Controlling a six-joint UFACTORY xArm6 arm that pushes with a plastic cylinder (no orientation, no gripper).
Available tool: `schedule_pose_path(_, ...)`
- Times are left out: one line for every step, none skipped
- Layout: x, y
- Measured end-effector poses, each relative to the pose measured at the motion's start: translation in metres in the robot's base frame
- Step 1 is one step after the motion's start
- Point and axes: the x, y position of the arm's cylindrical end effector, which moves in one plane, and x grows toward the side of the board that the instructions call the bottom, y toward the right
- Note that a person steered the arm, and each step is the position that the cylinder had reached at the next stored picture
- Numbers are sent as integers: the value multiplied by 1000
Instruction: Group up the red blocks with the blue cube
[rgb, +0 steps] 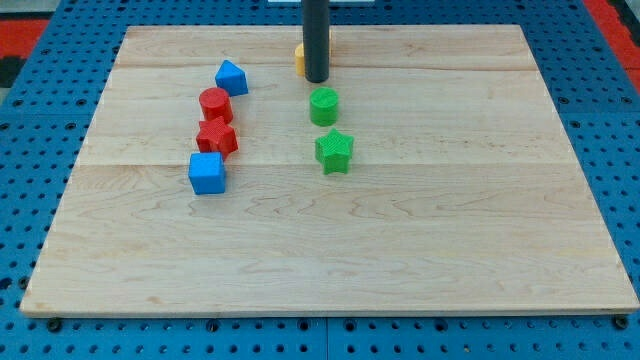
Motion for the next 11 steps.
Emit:
schedule_pose_path(70, 3)
schedule_pose_path(90, 7)
schedule_pose_path(81, 10)
schedule_pose_path(34, -53)
schedule_pose_path(22, -87)
schedule_pose_path(10, -87)
schedule_pose_path(11, -87)
schedule_pose_path(11, -87)
schedule_pose_path(12, -89)
schedule_pose_path(13, -92)
schedule_pose_path(13, -92)
